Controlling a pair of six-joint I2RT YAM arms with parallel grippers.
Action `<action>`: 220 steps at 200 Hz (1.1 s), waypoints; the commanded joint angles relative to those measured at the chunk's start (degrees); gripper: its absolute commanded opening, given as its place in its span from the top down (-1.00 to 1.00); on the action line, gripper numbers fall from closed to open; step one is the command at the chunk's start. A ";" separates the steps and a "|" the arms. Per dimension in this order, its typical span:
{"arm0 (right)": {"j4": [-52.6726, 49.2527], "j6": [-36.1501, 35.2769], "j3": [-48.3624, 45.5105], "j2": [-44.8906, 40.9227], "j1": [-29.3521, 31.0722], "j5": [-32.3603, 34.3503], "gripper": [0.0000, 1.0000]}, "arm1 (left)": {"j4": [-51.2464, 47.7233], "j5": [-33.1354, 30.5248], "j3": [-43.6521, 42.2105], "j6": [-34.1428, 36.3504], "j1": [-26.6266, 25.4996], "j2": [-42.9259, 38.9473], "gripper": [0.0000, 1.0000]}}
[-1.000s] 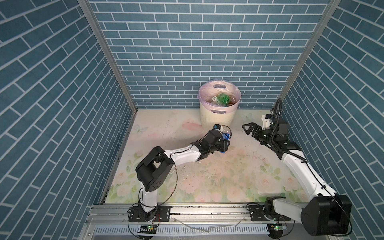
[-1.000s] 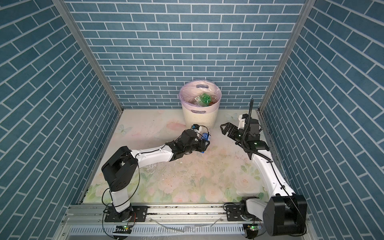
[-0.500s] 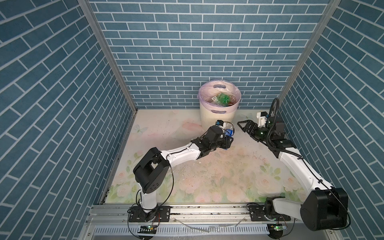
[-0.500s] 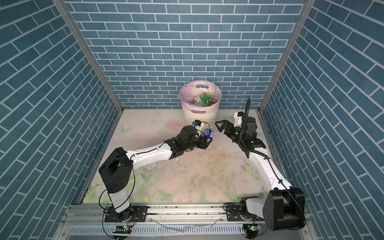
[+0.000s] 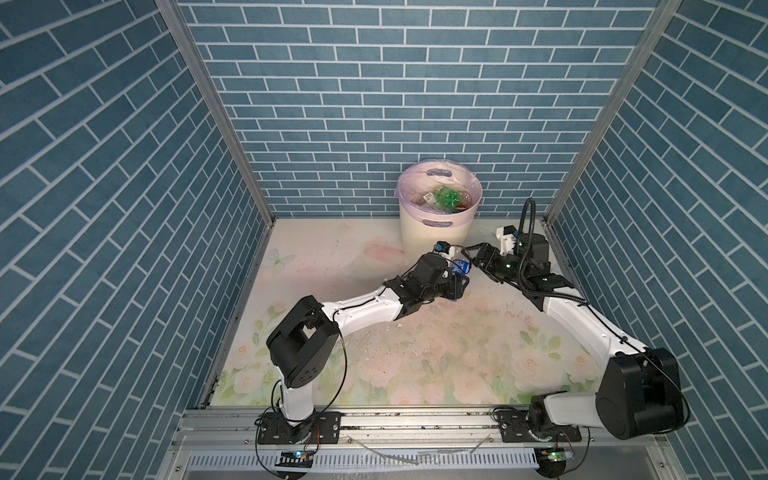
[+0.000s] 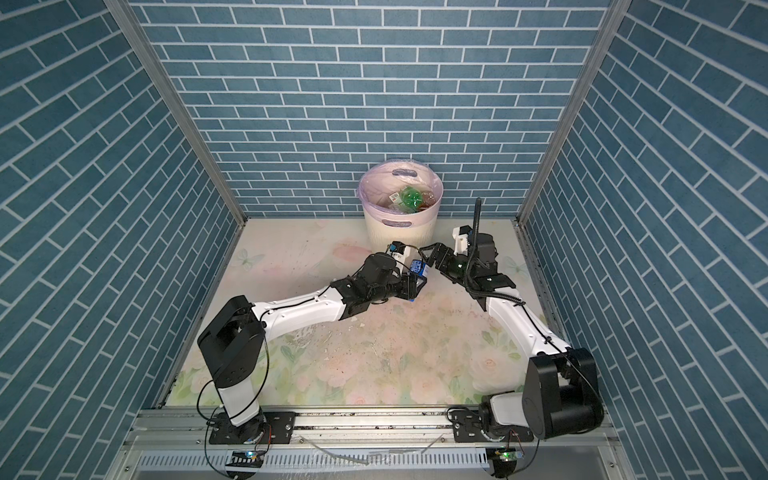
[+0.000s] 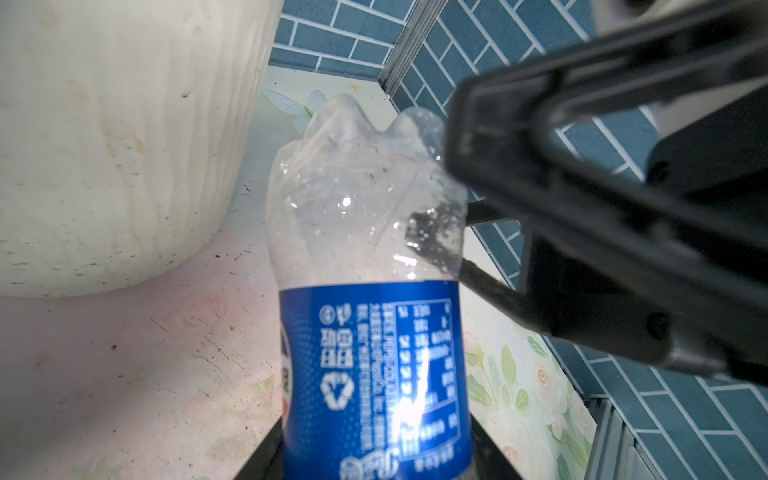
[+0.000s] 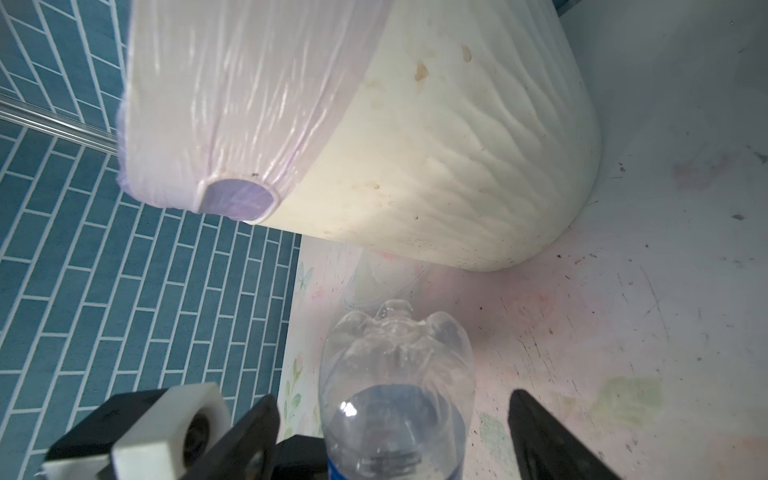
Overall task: Throw the plastic bottles in the bin
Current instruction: 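Lift the Pepsi bottle with the left gripper while the right gripper approaches, then close the right gripper on the Pepsi bottle while the left gripper releases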
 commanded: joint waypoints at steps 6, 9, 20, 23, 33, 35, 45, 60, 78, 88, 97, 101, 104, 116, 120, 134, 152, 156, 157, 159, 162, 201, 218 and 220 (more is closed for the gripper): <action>3.86 2.68 0.14 1.58 0.75 -0.52 -0.65 | 0.94 0.29 0.76 0.96 -0.76 -3.07 -0.13; 4.08 2.73 0.20 1.74 0.75 -0.48 -0.64 | 1.03 0.20 0.65 0.96 -0.83 -3.15 -0.13; 4.49 2.98 0.21 2.21 0.75 -0.41 -0.58 | 1.39 0.18 0.32 1.04 -0.91 -3.60 -0.13; 4.60 3.07 0.28 2.36 0.75 -0.46 -0.56 | 1.40 0.18 0.28 1.04 -0.94 -3.69 -0.13; 5.19 3.47 0.50 2.81 0.81 -0.72 -0.48 | 1.31 0.12 0.27 1.11 -1.03 -3.82 -0.13; 5.27 3.58 0.51 2.89 0.83 -0.78 -0.47 | 1.29 0.12 0.25 1.13 -1.05 -3.89 -0.13; 5.87 3.96 0.68 3.19 0.78 -1.13 -0.41 | 1.07 0.06 0.27 1.24 -1.11 -3.87 -0.14; 6.65 4.64 0.83 3.46 0.91 -1.52 -0.29 | 1.05 0.01 0.18 1.22 -1.10 -3.95 -0.16; 7.45 5.22 0.98 3.48 1.07 -1.71 -0.13 | 1.05 -0.32 0.18 1.15 -1.12 -3.86 -0.18; 7.47 5.38 0.86 3.39 1.25 -1.67 -0.04 | 1.04 -0.44 0.25 1.06 -1.12 -3.73 -0.21; 7.43 5.39 0.81 3.23 1.27 -1.54 0.02 | 0.75 -0.59 0.36 1.04 -1.12 -3.62 -0.26; 7.40 5.38 0.71 3.07 1.27 -1.47 0.04 | 0.62 -0.68 0.44 1.04 -1.05 -3.56 -0.27; 7.46 5.38 0.70 2.98 1.32 -1.38 0.05 | 0.49 -0.70 0.49 1.04 -1.11 -3.60 -0.28; 7.14 5.14 0.52 2.61 1.25 -0.97 0.09 | 0.02 -0.83 0.70 1.07 -1.12 -3.54 -0.31; 6.93 4.99 0.52 2.47 1.27 -0.86 0.11 | -0.17 -0.95 0.71 1.13 -1.12 -3.50 -0.33; 6.27 4.55 0.67 2.36 1.23 -0.83 0.17 | -1.07 -1.49 0.80 1.14 -1.12 -3.91 -0.45; 4.31 3.35 1.50 2.10 0.88 -0.23 0.23 | -2.41 -2.33 0.67 1.81 -1.12 -4.72 -0.56; 3.81 3.00 1.74 2.03 0.77 -0.14 0.23 | -2.61 -2.49 0.56 1.90 -1.12 -5.09 -0.59; 3.75 2.92 1.83 2.05 0.67 -0.13 0.23 | -2.67 -2.56 0.50 1.96 -1.12 -5.13 -0.59; 3.50 2.78 1.94 2.02 0.66 -0.06 0.24 | -2.76 -2.68 0.46 2.04 -1.12 -5.31 -0.61; 3.14 2.48 2.16 1.99 0.54 -0.04 0.24 | -2.93 -2.88 0.37 2.09 -1.09 -5.51 -0.63; -0.94 -0.04 5.55 0.52 -2.12 0.22 0.28 | -5.85 -5.26 -0.02 4.18 -1.07 -8.96 -0.96; -2.48 -0.86 7.24 -0.15 -4.03 0.07 0.29 | -7.17 -6.10 0.40 5.18 -1.12 -10.06 -0.99; -2.60 -0.93 7.43 -0.24 -4.36 0.05 0.30 | -7.31 -6.14 0.48 5.35 -1.12 -10.22 -0.99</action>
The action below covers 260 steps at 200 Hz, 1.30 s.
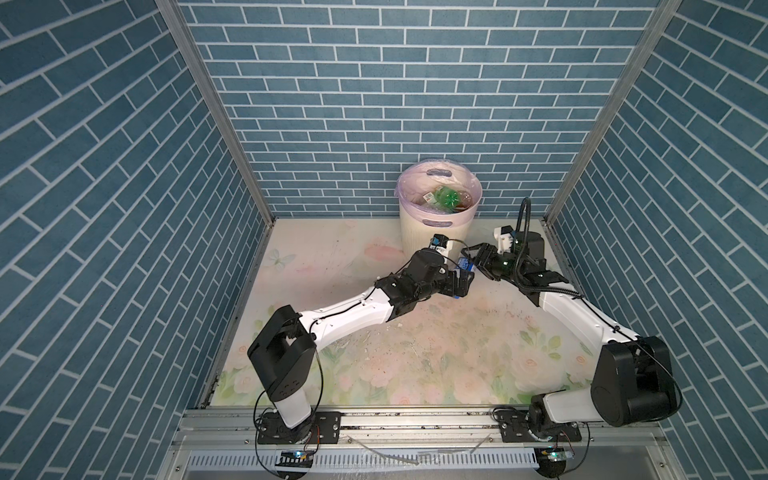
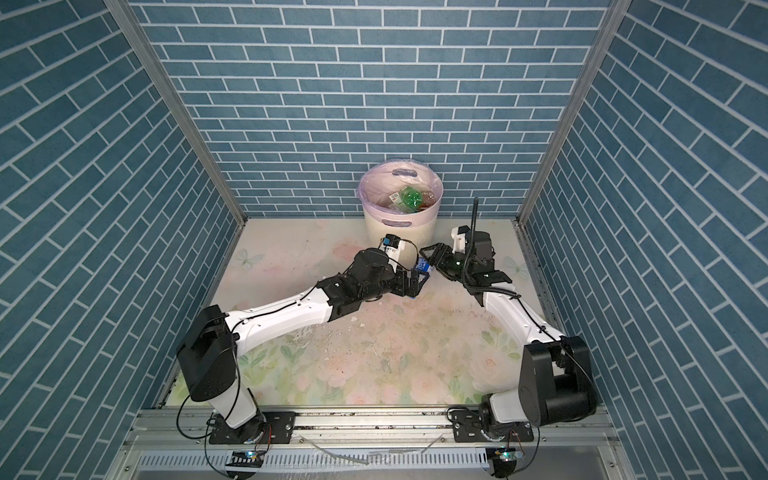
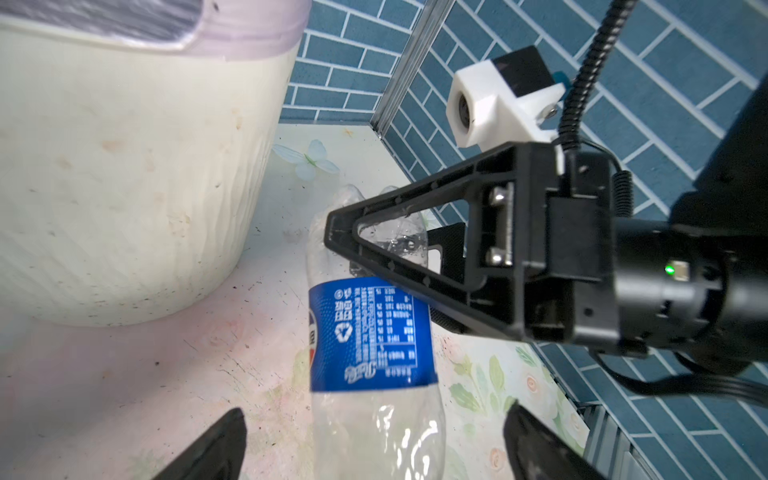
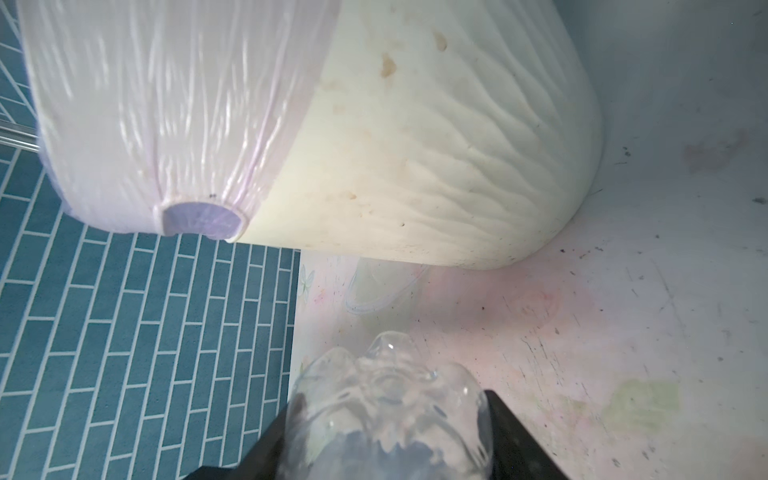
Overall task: Throw the plastic bottles in the bin
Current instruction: 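Close the right gripper on the Pepsi bottle while the left gripper releases, then carry the Pepsi bottle over the bin with the right gripper and drop it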
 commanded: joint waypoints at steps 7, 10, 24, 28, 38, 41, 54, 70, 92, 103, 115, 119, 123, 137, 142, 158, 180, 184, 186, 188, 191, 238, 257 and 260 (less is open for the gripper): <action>-2.75 -2.67 6.00 -3.03 -3.39 0.38 0.30 | -3.49 -2.30 0.81 2.88 -0.36 -2.68 -0.99; -2.93 -2.68 6.39 -3.17 -3.86 0.30 0.30 | -3.77 -2.50 0.92 3.15 -0.35 -2.84 -0.99; -4.28 -3.38 8.69 -3.79 -5.88 0.45 0.31 | -4.86 -3.13 1.77 4.55 -0.35 -3.84 -0.99; -4.85 -3.78 9.46 -3.89 -6.40 0.62 0.31 | -5.26 -3.35 2.20 5.07 -0.35 -4.00 -0.99; -6.45 -4.77 11.75 -4.11 -7.57 1.24 0.31 | -6.47 -4.00 3.30 6.56 -0.32 -4.64 -0.99; -7.01 -5.11 12.53 -4.15 -7.90 1.56 0.31 | -6.81 -4.26 3.69 7.00 -0.28 -4.69 -0.99; -8.52 -6.13 15.44 -4.54 -9.09 3.00 0.31 | -7.94 -5.23 5.22 8.75 -0.19 -5.25 -0.99; -9.19 -6.52 19.49 -4.23 -10.34 4.16 0.31 | -9.17 -5.73 7.47 10.43 0.40 -5.38 -0.99; -11.09 -8.03 27.23 -2.91 -11.35 7.05 0.32 | -11.30 -5.02 12.01 12.14 2.03 -4.90 -0.99; -11.65 -8.90 30.76 -2.18 -11.52 8.40 0.32 | -12.74 -4.54 14.61 12.72 3.14 -4.45 -0.99; -11.94 -9.56 35.04 -0.98 -11.76 9.43 0.32 | -14.10 -4.37 17.23 12.51 4.64 -4.20 -0.99; -12.04 -9.76 36.57 -0.46 -11.88 9.86 0.32 | -14.34 -4.08 17.93 12.38 5.15 -4.13 -0.99; -12.18 -9.94 38.05 0.01 -11.96 10.34 0.32 | -14.52 -3.73 18.64 12.17 5.77 -4.11 -0.99; -12.13 -10.33 43.27 1.67 -12.25 12.08 0.32 | -14.95 -2.67 20.68 10.82 8.06 -3.98 -0.99; -11.85 -10.33 44.75 2.44 -12.33 12.67 0.32 | -15.06 -2.24 21.33 10.05 9.01 -3.97 -0.99; -10.18 -10.33 49.31 4.43 -12.47 14.17 0.32 | -15.04 -0.05 22.94 8.14 11.96 -4.07 -0.99; -8.63 -10.32 55.92 8.17 -12.51 16.20 0.32 | -14.63 1.47 23.65 6.77 14.93 -4.59 -0.99; -8.57 -10.40 57.24 9.09 -12.51 16.59 0.32 | -14.52 1.68 23.61 6.69 15.36 -4.77 -0.99; -8.50 -10.41 57.86 9.54 -12.51 16.80 0.32 | -14.50 1.75 23.57 6.69 15.51 -4.82 -0.99; -8.44 -10.41 58.43 10.00 -12.51 16.98 0.32 | -14.49 1.79 23.56 6.67 15.68 -4.84 -0.99; -8.32 -10.41 59.58 10.62 -12.51 17.25 0.32 | -14.49 1.74 23.49 6.66 15.95 -5.09 -0.99; -11.74 -7.69 80.91 31.51 -7.43 14.90 0.28 | -12.82 2.98 19.27 5.67 20.91 -7.21 -0.99; -20.06 -10.22 96.34 44.38 -2.17 14.55 0.16 | -11.48 3.47 17.15 4.87 22.47 -7.45 -0.99; -21.24 -10.05 99.10 47.55 -1.59 14.08 0.13 | -11.36 3.54 16.95 4.78 22.63 -7.40 -0.99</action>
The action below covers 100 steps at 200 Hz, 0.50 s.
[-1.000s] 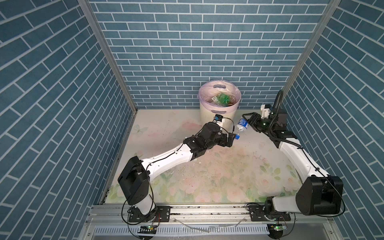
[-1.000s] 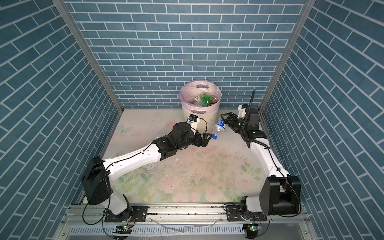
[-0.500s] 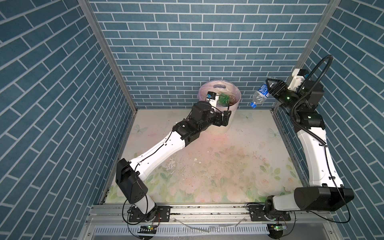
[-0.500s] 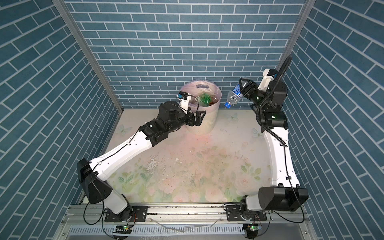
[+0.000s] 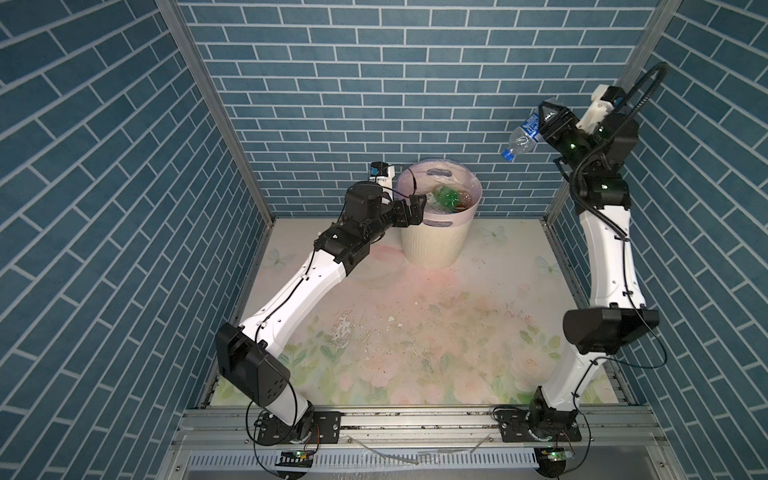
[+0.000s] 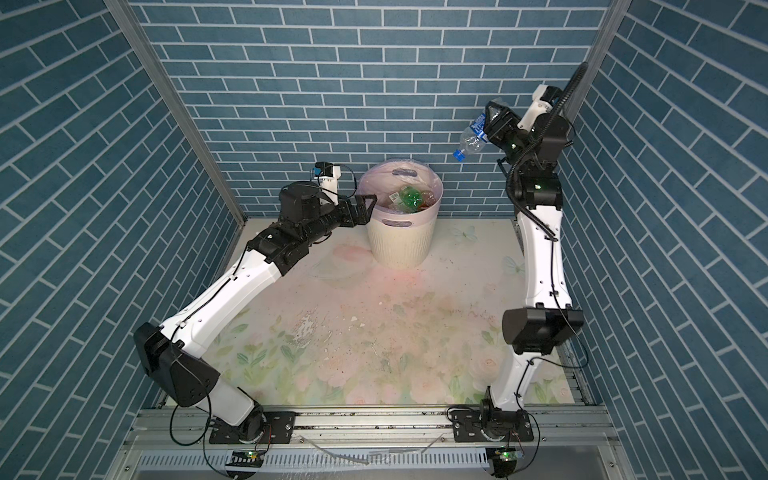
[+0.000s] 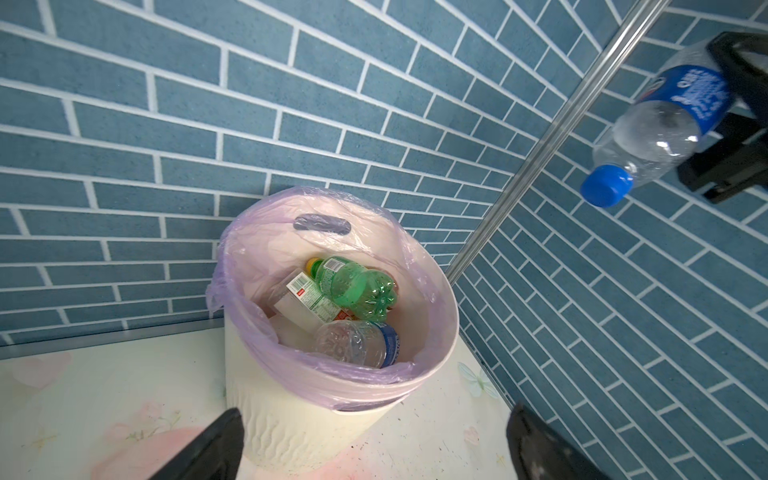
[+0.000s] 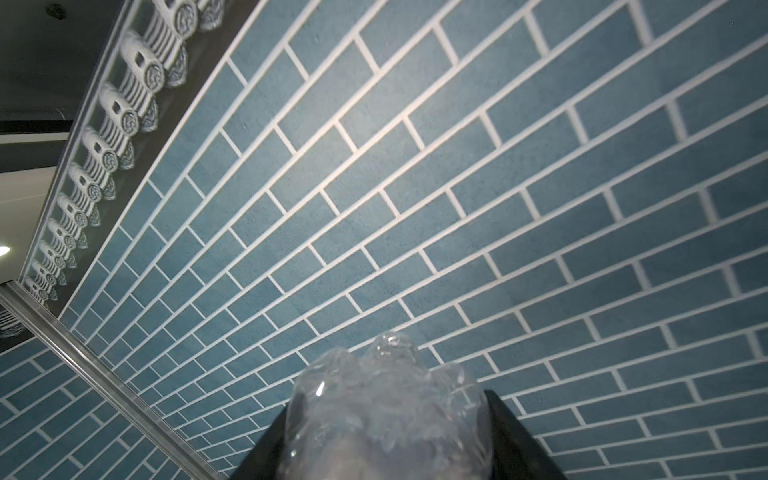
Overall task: Throw the plastic bottles in the bin
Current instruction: 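Carry the Pepsi bottle over the bin with the right gripper and drop it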
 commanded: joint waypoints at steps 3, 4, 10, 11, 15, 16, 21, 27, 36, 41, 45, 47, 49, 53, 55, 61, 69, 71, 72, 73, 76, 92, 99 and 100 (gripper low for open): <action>-11.15 -0.97 16.83 16.55 6.94 -2.17 0.09 | 1.81 1.39 -2.60 -1.34 2.14 -1.13 -0.99; -11.45 -0.80 17.24 17.28 7.07 -2.37 0.08 | 1.83 1.43 -2.66 -1.34 2.16 -1.04 -0.99; -12.67 0.40 22.07 21.01 7.80 -3.98 0.04 | 1.84 1.55 -3.05 -1.52 2.27 -0.90 -0.99; -12.74 0.50 22.67 21.53 7.89 -4.29 0.03 | 1.85 1.55 -3.06 -1.52 2.35 -0.84 -0.99; -12.74 1.25 24.52 23.34 8.32 -5.40 0.00 | 1.78 1.63 -3.29 -1.58 2.45 -0.75 -0.99; -12.78 1.36 24.73 23.75 8.42 -5.75 -0.01 | 1.77 1.64 -3.31 -1.60 2.44 -0.77 -0.98; -12.48 1.74 25.92 24.98 8.97 -6.84 -0.11 | 1.85 1.75 -3.55 -1.69 2.57 -0.49 -0.99; -12.53 1.53 25.91 25.35 9.49 -6.87 -0.27 | 1.77 2.01 -3.81 -1.88 2.67 -0.38 -0.99; -12.82 0.52 23.27 24.00 9.74 -5.58 -0.54 | 1.80 2.33 -4.16 -2.13 2.80 -0.11 -0.99; -11.61 -0.04 20.52 22.32 9.74 -5.44 -0.67 | 1.81 2.47 -4.26 -2.29 2.88 -0.01 -0.99; -10.18 -0.35 17.82 20.86 9.75 -5.59 -0.75 | 1.84 2.48 -4.38 -2.28 2.86 0.02 -0.99; -9.41 -0.54 16.49 20.02 9.75 -5.57 -0.78 | 1.81 2.51 -4.46 -2.37 2.81 0.07 -0.99; -8.75 -0.75 15.21 19.20 9.75 -5.56 -0.81 | 1.89 2.56 -4.54 -2.39 2.79 0.09 -0.99; -7.27 -1.08 12.80 17.67 9.70 -5.36 -0.86 | 1.98 2.70 -4.65 -2.48 2.82 0.11 -0.99; -6.70 -1.25 11.80 16.96 9.74 -5.20 -0.88 | 2.02 2.76 -4.72 -2.55 2.82 0.16 -0.99; -5.54 -1.69 9.57 15.23 9.72 -4.90 -0.92 | 2.11 2.87 -4.83 -2.65 2.80 0.18 -0.99; -5.57 -2.17 8.78 13.97 9.70 -4.70 -0.95 | 2.33 3.11 -5.00 -3.03 2.81 0.27 -0.99; -5.79 -2.27 8.95 13.82 9.69 -4.69 -0.96 | 2.39 3.13 -5.01 -3.13 2.84 0.29 -0.99; -5.96 -2.29 9.04 13.72 9.72 -4.69 -0.97 | 2.43 3.22 -5.01 -3.21 2.81 0.28 -0.99; -6.18 -2.34 9.13 13.63 9.73 -4.68 -0.98 | 2.49 3.27 -5.05 -3.24 2.85 0.32 -0.99; -6.67 -2.53 9.49 13.49 9.74 -4.68 -0.98 | 2.55 3.36 -5.16 -3.37 2.84 0.35 -0.99; -9.73 -3.27 12.57 13.47 9.75 -5.32 -0.98 | 3.24 4.07 -5.44 -4.43 2.87 0.35 -0.99; -10.55 -3.41 13.14 13.25 9.75 -5.63 -0.99 | 3.36 4.32 -5.58 -4.82 2.85 0.35 -0.99; -10.67 -3.43 13.16 13.17 9.75 -5.64 -0.99 | 3.35 4.39 -5.65 -4.93 2.86 0.40 -0.99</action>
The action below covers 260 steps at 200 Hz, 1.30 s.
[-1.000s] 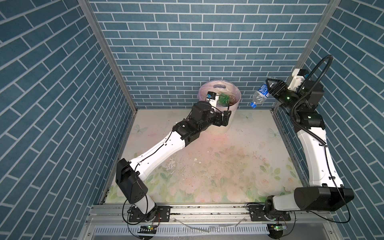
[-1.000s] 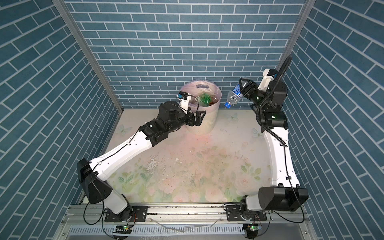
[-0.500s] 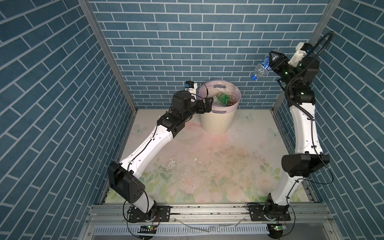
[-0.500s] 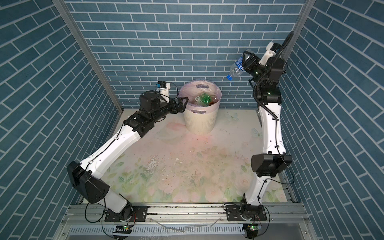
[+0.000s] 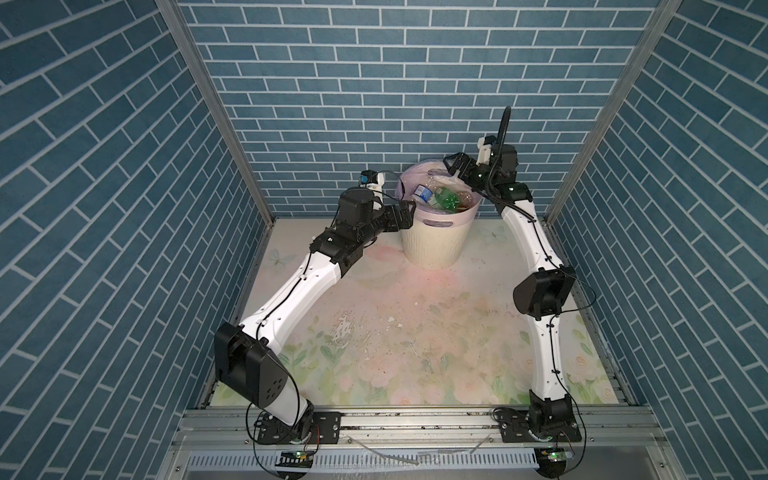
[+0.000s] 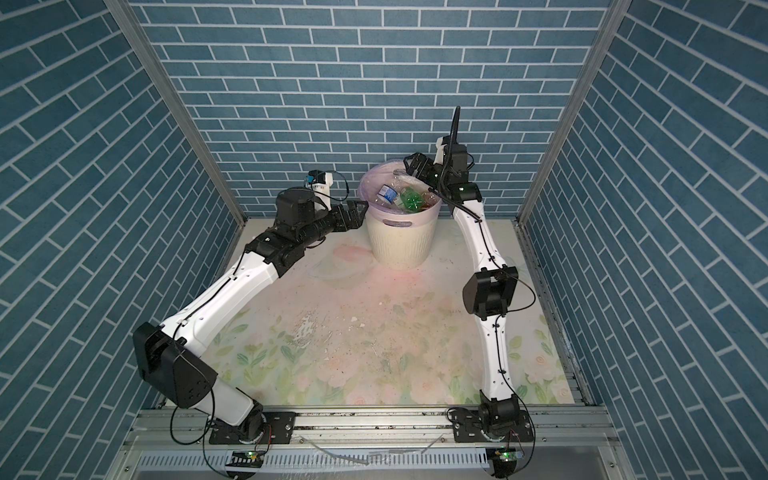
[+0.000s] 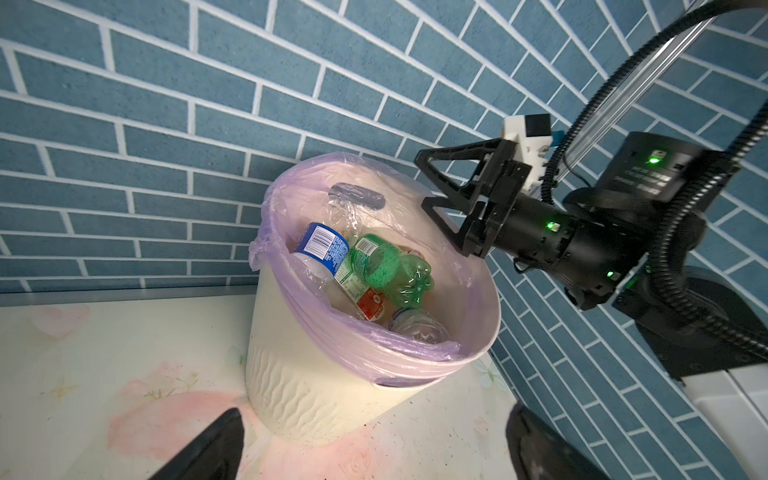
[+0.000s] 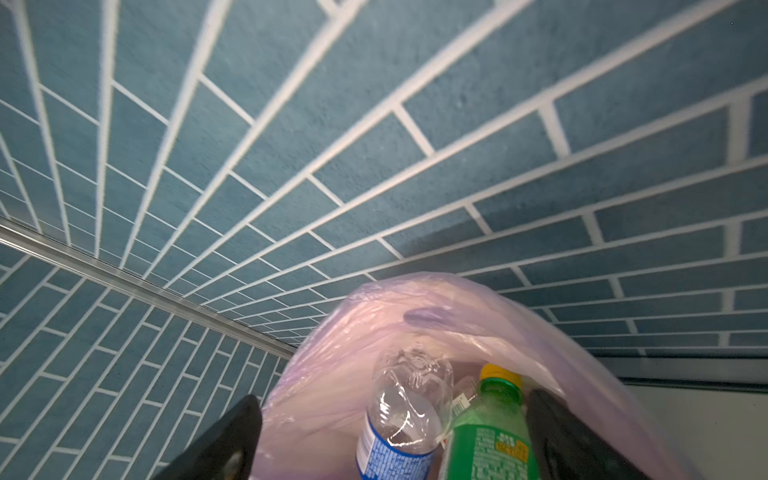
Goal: Throw the plastic bottles in the bin
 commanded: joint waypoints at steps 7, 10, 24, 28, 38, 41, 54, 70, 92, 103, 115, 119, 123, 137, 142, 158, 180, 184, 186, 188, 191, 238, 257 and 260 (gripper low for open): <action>0.29 -2.68 3.22 -8.52 -1.14 -0.73 -0.98 | 2.08 1.83 -1.21 -2.15 0.28 0.45 -0.99; 0.11 -2.77 3.01 -8.74 -1.08 -0.73 -0.98 | 2.03 1.90 -1.28 -2.27 0.27 0.41 -0.99; 0.38 -3.01 0.99 -11.34 -1.07 -0.56 -0.98 | 2.23 2.09 -1.94 -2.83 0.20 -0.10 -0.99; 0.47 -3.06 0.40 -11.81 -1.07 -0.48 -0.99 | 2.20 2.05 -2.14 -2.90 0.23 -0.25 -0.99; 0.41 -3.27 -0.45 -12.69 -1.23 -0.47 -0.98 | 2.06 1.93 -2.59 -2.97 0.19 -0.85 -0.99; 0.36 -3.38 -0.60 -12.94 -1.17 -0.59 -0.98 | 2.02 1.93 -2.73 -2.90 0.21 -1.04 -0.99; -0.57 -3.97 -0.56 -13.77 -1.17 -0.60 -0.98 | 1.70 1.66 -3.29 -2.55 0.18 -1.79 -0.99; -2.25 -4.78 -0.72 -15.07 -1.49 -0.56 -0.98 | 1.18 1.27 -3.95 -1.51 0.22 -2.73 -0.99; -4.53 -6.23 -2.80 -17.87 -2.38 -0.43 -0.99 | -0.09 0.11 -4.31 0.54 0.21 -4.11 -0.99; -5.03 -6.86 -5.52 -20.04 -3.27 -0.47 -0.98 | -0.01 -0.55 -4.96 1.84 0.23 -5.05 -0.99; -5.24 -7.34 -9.46 -22.91 -4.48 -0.64 -0.98 | -0.01 -1.96 -5.88 3.47 0.21 -6.42 -0.99; -5.23 -7.45 -10.88 -23.97 -4.93 -0.65 -0.98 | 0.15 -2.57 -6.29 4.15 0.23 -6.79 -0.99; -5.22 -7.66 -12.73 -25.08 -5.42 -0.65 -0.98 | 0.32 -3.13 -6.68 4.88 0.18 -7.22 -0.99; -4.13 -8.15 -20.03 -29.56 -7.20 -0.57 -0.99 | 0.45 -5.43 -8.05 8.05 0.32 -8.93 -0.99; -3.46 -8.36 -23.00 -31.28 -7.85 -0.29 -0.98 | 0.64 -6.34 -8.73 9.33 0.31 -9.71 -0.99; -2.08 -9.96 -31.93 -36.90 -9.46 2.61 -0.98 | 1.54 -8.61 -11.54 13.48 0.69 -12.45 -0.99; -0.70 -12.45 -44.25 -44.45 -11.15 9.29 -0.98 | 2.19 -16.05 -15.57 19.03 1.55 -15.69 -0.99; -0.19 -12.81 -46.70 -45.77 -11.45 10.84 -0.98 | 1.99 -17.69 -16.10 19.85 1.91 -15.99 -0.99; 0.10 -12.99 -47.93 -46.47 -11.53 11.61 -0.99 | 1.87 -18.67 -16.29 20.29 2.10 -16.35 -0.99; 0.43 -13.17 -48.91 -47.04 -11.60 12.35 -0.98 | 1.67 -19.71 -16.74 20.71 2.19 -16.53 -0.99; 0.93 -13.43 -50.84 -48.07 -11.76 13.42 -0.98 | 1.42 -21.41 -17.14 21.31 2.48 -16.89 -0.99; 8.43 -16.04 -75.80 -59.09 -12.59 31.40 -0.98 | 2.60 -33.22 -28.76 22.26 15.94 -19.55 -0.99; 15.44 -16.06 -86.05 -62.23 -12.59 34.21 -0.99 | 1.66 -38.73 -32.70 19.76 21.21 -17.49 -0.99; 17.27 -16.25 -87.61 -62.74 -12.59 34.35 -0.98 | 2.08 -39.39 -33.39 19.54 21.77 -17.11 -0.99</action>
